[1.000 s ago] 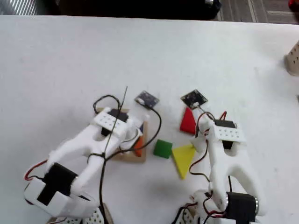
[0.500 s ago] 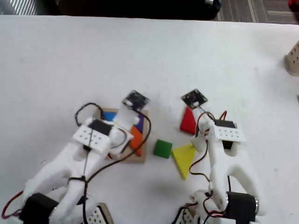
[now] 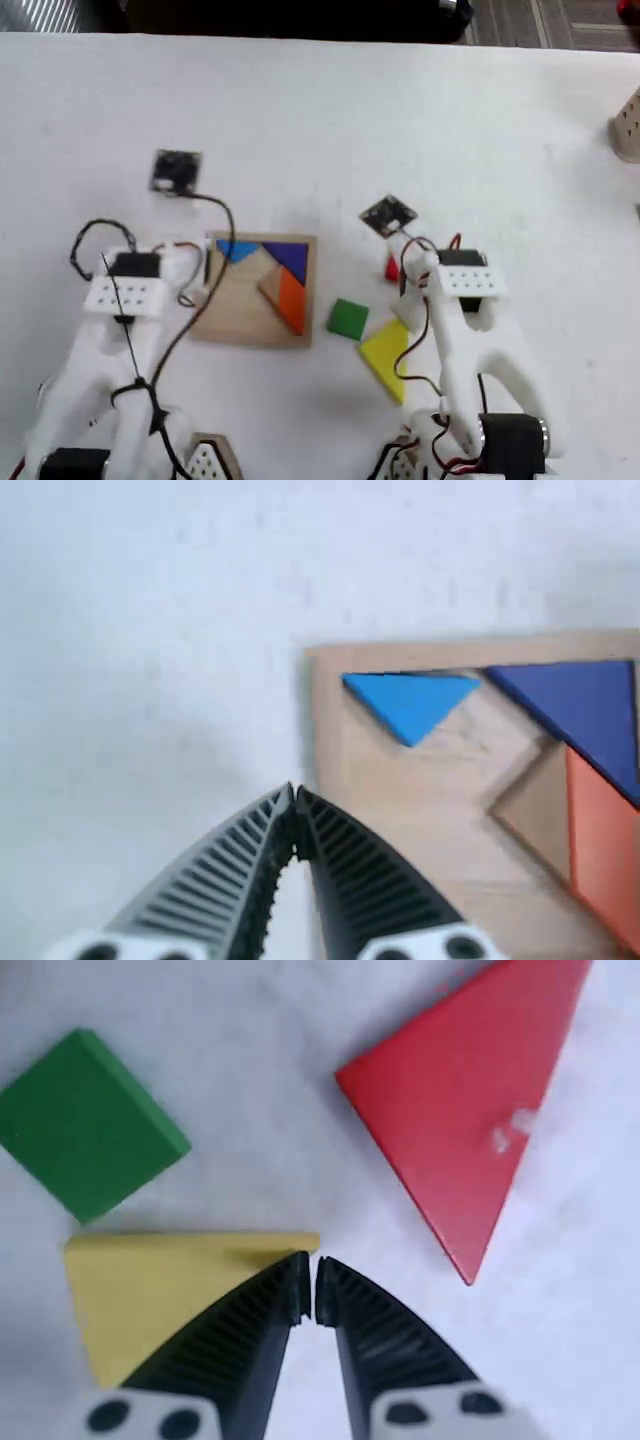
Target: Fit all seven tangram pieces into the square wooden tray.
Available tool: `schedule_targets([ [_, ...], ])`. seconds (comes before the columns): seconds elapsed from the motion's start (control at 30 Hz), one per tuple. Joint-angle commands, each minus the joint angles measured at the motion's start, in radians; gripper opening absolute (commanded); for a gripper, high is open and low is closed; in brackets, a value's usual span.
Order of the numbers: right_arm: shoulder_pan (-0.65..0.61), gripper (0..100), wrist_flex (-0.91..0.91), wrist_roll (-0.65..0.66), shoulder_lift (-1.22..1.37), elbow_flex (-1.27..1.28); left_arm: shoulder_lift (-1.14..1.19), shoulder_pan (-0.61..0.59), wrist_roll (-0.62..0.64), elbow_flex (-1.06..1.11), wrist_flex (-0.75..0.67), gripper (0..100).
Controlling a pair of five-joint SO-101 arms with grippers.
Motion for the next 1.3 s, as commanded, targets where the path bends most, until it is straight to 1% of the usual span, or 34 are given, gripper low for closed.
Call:
schedule_targets([
  [0.0, -0.016, 4.1, 0.124, 0.005, -0.027, -0.161, -0.036, -0.128, 0.100, -0.038, -0.037, 2],
  [0.1, -0.033, 11.4, 0.229, 0.003, -0.027, -0.270, -0.035, -0.168, 0.114, -0.043, -0.054, 2],
  [0.17, -0.082, 15.0, 0.282, 0.003, -0.027, -0.308, -0.035, -0.171, 0.115, -0.041, -0.072, 2],
  [0.3, -0.254, 16.1, 0.377, 0.003, -0.027, -0.311, -0.033, -0.173, 0.112, -0.043, -0.092, 3],
  [0.37, -0.328, 16.3, 0.407, 0.006, -0.030, -0.295, -0.033, -0.177, 0.112, -0.041, -0.107, 5],
  [0.47, -0.387, 16.6, 0.360, 0.012, -0.025, -0.227, -0.031, -0.205, 0.117, -0.041, -0.114, 13],
  [0.53, -0.412, 20.0, 0.292, 0.018, -0.030, -0.164, -0.031, -0.209, 0.117, -0.040, -0.114, 18],
  [0.6, -0.437, 24.8, 0.257, 0.058, -0.035, -0.115, -0.031, -0.209, 0.117, -0.037, -0.115, 21],
  [0.7, -0.475, 28.8, 0.242, 0.077, -0.035, -0.092, -0.031, -0.209, 0.117, -0.029, -0.135, 21],
  [0.8, -0.487, 28.6, 0.199, 0.086, -0.025, -0.087, -0.002, -0.209, 0.118, -0.037, -0.138, 21],
  [0.93, -0.499, 28.9, 0.145, 0.095, -0.024, -0.077, 0.116, -0.211, 0.118, -0.107, -0.117, 21],
  [1.07, -0.498, 28.9, 0.074, 0.127, -0.022, -0.046, 0.216, -0.211, 0.118, -0.192, -0.055, 21],
  [1.27, -0.444, 28.8, -0.047, 0.123, 0.007, 0.000, 0.234, -0.232, 0.118, -0.210, -0.051, 21],
])
